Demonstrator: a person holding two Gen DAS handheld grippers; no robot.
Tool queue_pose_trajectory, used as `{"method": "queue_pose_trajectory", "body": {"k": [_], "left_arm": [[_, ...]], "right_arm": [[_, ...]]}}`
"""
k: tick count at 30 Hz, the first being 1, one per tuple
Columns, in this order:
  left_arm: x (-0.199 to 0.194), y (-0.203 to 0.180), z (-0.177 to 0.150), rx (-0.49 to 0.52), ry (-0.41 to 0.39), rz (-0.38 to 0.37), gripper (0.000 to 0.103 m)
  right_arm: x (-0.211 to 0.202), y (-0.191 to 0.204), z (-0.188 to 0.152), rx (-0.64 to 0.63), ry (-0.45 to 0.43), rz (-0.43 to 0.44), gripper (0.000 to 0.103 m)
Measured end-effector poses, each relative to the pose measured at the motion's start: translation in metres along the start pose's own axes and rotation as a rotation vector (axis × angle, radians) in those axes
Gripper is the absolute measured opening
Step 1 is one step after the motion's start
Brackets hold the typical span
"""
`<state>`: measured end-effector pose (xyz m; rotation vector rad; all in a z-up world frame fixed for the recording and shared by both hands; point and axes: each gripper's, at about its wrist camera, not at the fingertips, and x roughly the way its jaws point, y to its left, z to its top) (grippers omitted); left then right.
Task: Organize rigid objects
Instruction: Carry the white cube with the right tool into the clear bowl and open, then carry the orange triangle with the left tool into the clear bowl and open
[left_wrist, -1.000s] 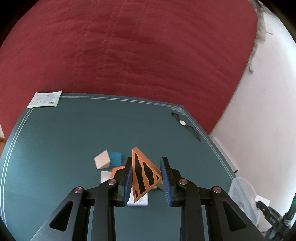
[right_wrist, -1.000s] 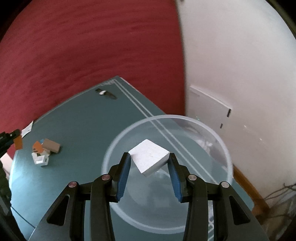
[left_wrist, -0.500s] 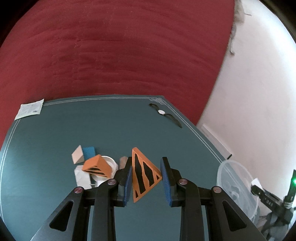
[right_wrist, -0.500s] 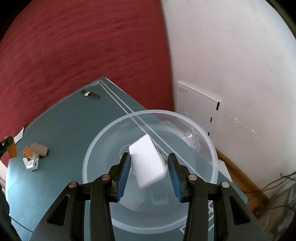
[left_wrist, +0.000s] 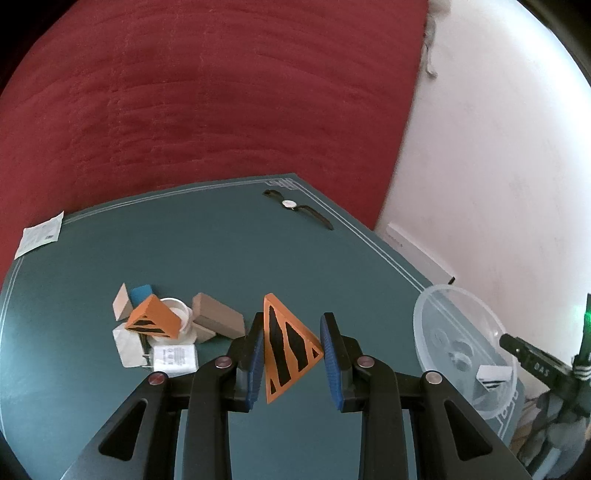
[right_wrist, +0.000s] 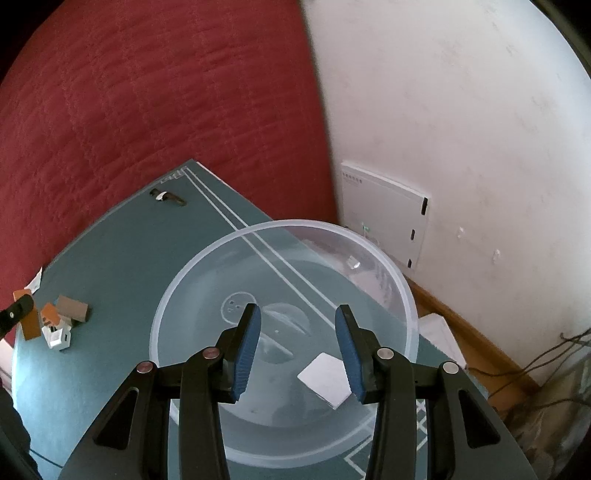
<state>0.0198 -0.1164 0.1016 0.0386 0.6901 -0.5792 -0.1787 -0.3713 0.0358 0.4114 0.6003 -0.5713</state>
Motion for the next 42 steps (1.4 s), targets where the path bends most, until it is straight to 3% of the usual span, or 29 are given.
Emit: {"method": "queue_pose_trajectory", "body": {"k": [30, 42], "left_arm": [[0.029, -0.085, -0.007, 0.184, 0.076, 0.003, 0.030], [0.045, -0.133, -0.015, 0.271, 0.104, -0.021, 0.030]], "right_arm": [[0.009, -0.037, 0.000, 0.045, -0.021, 0.025, 0.044], [0.011, -0.059, 0.000, 0.070, -0.068, 0.003, 0.046]]}}
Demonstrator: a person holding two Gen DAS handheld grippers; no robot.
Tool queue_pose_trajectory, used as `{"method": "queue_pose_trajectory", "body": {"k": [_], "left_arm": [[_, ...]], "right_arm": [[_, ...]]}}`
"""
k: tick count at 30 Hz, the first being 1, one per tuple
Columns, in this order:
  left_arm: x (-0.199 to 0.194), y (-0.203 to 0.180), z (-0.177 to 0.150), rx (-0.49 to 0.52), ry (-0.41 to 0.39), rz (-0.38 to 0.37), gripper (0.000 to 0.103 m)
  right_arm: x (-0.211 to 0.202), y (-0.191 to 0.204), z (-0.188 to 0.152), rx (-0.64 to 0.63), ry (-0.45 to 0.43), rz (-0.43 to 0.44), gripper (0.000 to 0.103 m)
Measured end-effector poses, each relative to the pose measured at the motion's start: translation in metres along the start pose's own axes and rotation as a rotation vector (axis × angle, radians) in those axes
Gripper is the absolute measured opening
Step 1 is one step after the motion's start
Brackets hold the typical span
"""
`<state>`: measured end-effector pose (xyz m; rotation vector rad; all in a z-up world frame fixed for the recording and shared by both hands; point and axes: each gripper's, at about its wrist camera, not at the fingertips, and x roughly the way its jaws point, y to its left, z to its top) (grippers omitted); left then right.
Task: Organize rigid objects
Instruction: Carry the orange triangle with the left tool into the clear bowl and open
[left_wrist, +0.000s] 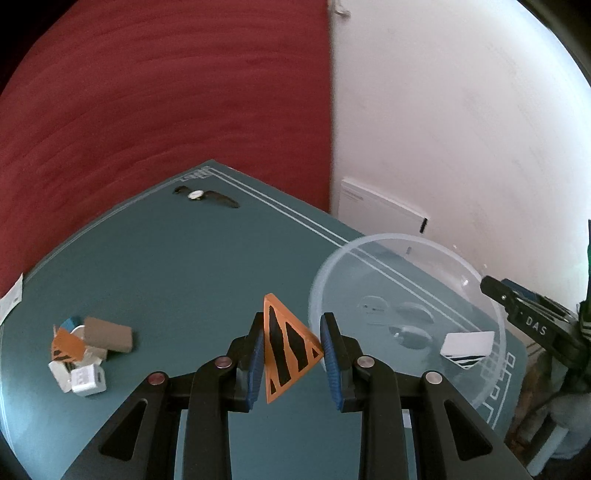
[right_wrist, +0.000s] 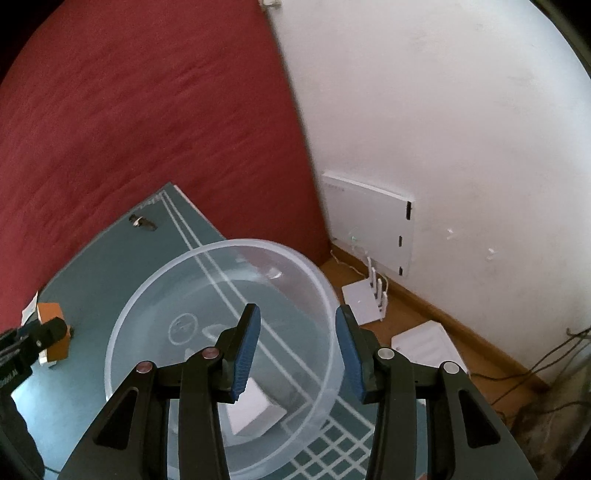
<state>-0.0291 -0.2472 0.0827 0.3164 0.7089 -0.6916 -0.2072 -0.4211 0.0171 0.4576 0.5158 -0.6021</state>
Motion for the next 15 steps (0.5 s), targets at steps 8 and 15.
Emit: {"method": "queue_pose_trajectory", "body": {"k": [8, 15], "left_arm": [[0.011, -0.037, 0.004, 0.050, 0.004, -0.071, 0.030], [0.010, -0.047, 0.001, 0.021, -0.016, -0.152, 0.082]], "right_arm": [[-0.003, -0.008, 0.002, -0.008, -0.057, -0.019, 0.049], [0.000, -0.012, 0.003, 0.009, -0.053, -0.024, 0.049]]}}
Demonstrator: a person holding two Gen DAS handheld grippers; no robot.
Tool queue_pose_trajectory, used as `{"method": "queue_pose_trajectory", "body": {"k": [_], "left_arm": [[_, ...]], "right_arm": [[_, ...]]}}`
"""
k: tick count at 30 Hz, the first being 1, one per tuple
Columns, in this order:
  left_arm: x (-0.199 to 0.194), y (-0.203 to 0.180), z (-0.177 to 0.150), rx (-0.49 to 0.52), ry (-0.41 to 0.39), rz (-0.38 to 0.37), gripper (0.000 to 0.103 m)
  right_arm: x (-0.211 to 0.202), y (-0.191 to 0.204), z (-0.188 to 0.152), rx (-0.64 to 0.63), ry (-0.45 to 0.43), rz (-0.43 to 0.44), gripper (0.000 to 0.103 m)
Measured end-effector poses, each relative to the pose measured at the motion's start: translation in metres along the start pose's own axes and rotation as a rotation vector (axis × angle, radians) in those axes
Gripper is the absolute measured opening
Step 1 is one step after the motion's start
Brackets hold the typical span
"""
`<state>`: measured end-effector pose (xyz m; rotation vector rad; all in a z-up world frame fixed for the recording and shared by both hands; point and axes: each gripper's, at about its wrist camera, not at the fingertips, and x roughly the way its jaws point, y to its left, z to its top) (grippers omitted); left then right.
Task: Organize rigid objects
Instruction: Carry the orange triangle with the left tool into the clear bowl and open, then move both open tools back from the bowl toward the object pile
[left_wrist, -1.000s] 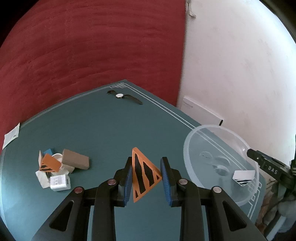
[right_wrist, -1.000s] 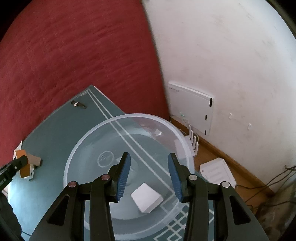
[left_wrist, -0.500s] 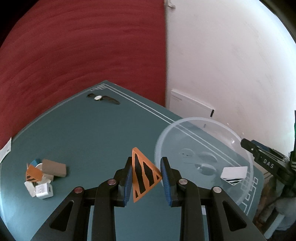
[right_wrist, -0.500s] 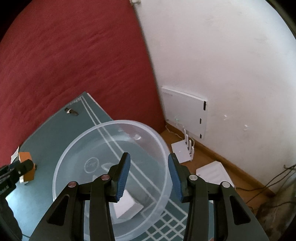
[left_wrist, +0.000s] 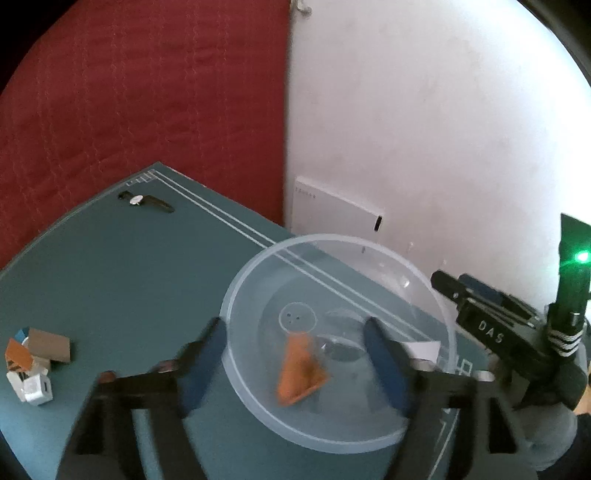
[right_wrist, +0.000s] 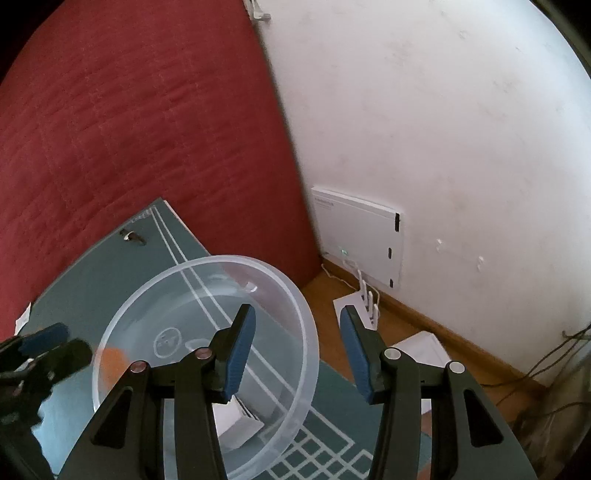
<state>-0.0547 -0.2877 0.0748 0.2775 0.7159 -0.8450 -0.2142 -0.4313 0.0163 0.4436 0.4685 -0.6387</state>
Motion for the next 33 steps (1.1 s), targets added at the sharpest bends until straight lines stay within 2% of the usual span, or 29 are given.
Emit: {"method": "queue_pose_trajectory", "body": {"k": [7, 18, 25, 28, 33], "left_arm": [[0.003, 0.015, -0.004, -0.014, 0.008, 0.071, 0.082], [0.001, 0.043, -0.007, -0.063, 0.002, 0.174, 0.098], [-0.003, 0.068, -0.012, -0.101, 0.003, 0.257, 0.102], [-0.005, 0.082, -0.014, -0.127, 0.007, 0.295, 0.102], [-0.011, 0.106, -0.020, -0.177, 0.011, 0.334, 0.102]], "right_arm": [[-0.001, 0.001, -0.003, -0.018, 0.010, 0.015, 0.049], [-0.004, 0.015, -0.011, -0.064, 0.019, 0.034, 0.049], [-0.005, 0.028, -0.014, -0.083, 0.036, 0.062, 0.050], [-0.007, 0.034, -0.014, -0.085, 0.034, 0.073, 0.056], [-0.009, 0.051, -0.013, -0.104, 0.033, 0.105, 0.059]]}}
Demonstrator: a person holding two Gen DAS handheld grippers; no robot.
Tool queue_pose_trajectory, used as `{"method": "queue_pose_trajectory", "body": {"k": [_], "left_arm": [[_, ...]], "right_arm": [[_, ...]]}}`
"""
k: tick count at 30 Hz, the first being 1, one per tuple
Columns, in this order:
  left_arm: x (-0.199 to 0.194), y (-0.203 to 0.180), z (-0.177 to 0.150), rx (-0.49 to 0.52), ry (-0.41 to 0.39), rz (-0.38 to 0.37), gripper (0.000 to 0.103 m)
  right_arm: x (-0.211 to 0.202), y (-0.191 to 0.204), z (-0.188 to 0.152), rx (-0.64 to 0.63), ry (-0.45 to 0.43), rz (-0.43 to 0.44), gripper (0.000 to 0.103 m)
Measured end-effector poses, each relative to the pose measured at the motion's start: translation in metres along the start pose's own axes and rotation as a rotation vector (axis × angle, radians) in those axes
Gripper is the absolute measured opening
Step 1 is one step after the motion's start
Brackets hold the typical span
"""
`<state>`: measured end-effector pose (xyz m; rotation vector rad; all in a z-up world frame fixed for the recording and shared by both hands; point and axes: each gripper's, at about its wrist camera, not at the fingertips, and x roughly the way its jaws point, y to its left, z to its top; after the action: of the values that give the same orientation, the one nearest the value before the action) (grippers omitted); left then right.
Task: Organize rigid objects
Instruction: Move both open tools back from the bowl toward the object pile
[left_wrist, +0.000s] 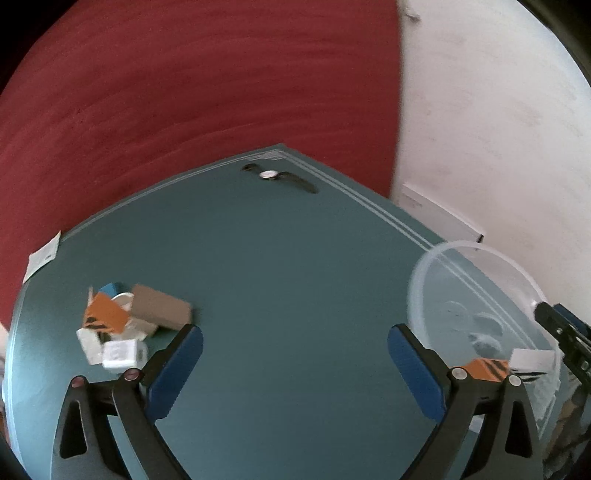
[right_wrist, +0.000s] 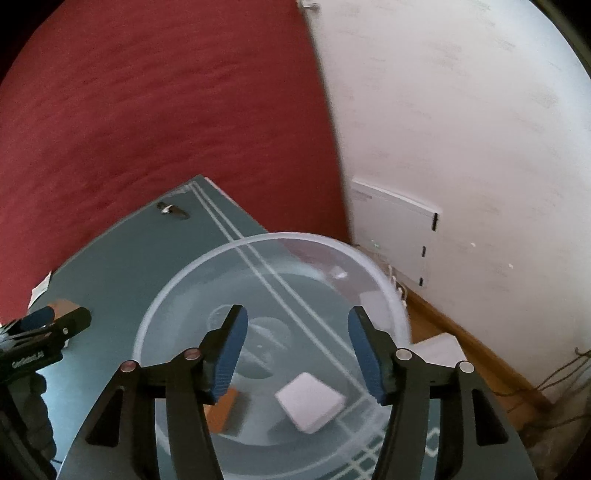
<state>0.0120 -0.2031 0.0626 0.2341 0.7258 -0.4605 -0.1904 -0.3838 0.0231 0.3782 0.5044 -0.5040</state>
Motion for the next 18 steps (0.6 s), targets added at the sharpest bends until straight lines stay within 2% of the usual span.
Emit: {"method": "queue_pose_trajectory", "body": {"k": [18], "left_arm": [[0.001, 0.095, -0.017, -0.172, 0.031, 0.147, 0.102]], "right_arm": [[0.003, 0.099, -0.005, -0.140, 0.017, 0.188, 0.059]]}}
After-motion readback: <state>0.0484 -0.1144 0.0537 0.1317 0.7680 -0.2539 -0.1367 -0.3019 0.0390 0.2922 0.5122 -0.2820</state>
